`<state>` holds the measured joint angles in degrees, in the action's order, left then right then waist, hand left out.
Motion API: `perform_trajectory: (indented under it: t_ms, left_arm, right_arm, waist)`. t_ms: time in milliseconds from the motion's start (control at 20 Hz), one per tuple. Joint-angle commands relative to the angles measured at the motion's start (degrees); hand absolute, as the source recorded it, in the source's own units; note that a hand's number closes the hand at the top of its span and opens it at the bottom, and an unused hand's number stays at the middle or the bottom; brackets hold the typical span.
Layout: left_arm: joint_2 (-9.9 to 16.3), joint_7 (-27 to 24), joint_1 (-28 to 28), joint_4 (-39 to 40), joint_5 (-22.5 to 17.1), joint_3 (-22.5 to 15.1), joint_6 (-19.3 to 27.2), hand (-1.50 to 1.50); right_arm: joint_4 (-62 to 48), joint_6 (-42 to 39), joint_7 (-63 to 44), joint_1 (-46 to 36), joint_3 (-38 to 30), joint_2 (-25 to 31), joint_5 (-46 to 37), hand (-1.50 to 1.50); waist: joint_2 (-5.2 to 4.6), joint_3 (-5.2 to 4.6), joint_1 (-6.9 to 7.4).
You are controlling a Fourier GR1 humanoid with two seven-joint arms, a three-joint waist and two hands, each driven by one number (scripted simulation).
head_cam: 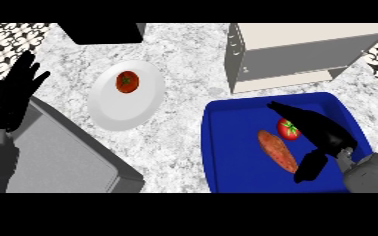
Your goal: Pick the sweet potato from the tray and place it in the tiered shelf
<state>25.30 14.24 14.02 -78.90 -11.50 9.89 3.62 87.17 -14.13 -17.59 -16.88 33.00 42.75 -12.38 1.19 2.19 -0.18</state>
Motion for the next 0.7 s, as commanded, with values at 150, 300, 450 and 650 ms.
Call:
perform_trajectory:
  t_ms: [150, 300, 450, 650]
  left_arm:
    - [-7.8, 4.7, -6.2, 4.0, -2.5, -5.3, -3.1, 0.00]
    - [-9.4, 2.9, -7.3, 3.4, -1.2, -6.2, -3.0, 0.00]
    - [-9.3, 3.1, -7.1, 3.5, -1.4, -5.4, -3.4, 0.00]
    - [-9.9, 2.6, -6.0, 4.8, -0.4, -5.7, -3.8, 0.00]
  right_arm:
    - [-2.1, 3.4, -0.8, -0.3, 0.7, -2.0, -4.1, -1.50]
    - [-2.5, 5.8, -0.4, 0.9, 2.1, -3.9, -6.2, -1.50]
    - [-3.3, 5.8, 1.6, 1.7, 1.3, -4.2, -4.9, -1.50]
    - [-6.1, 7.9, 2.8, 0.7, 2.8, -7.1, -7.6, -1.50]
  waist:
    - [-1.61, -2.18, 0.37]
    - [-1.62, -2.18, 0.13]
    - [-1.65, -2.17, -0.09]
    - [-2.18, -2.17, 0.20]
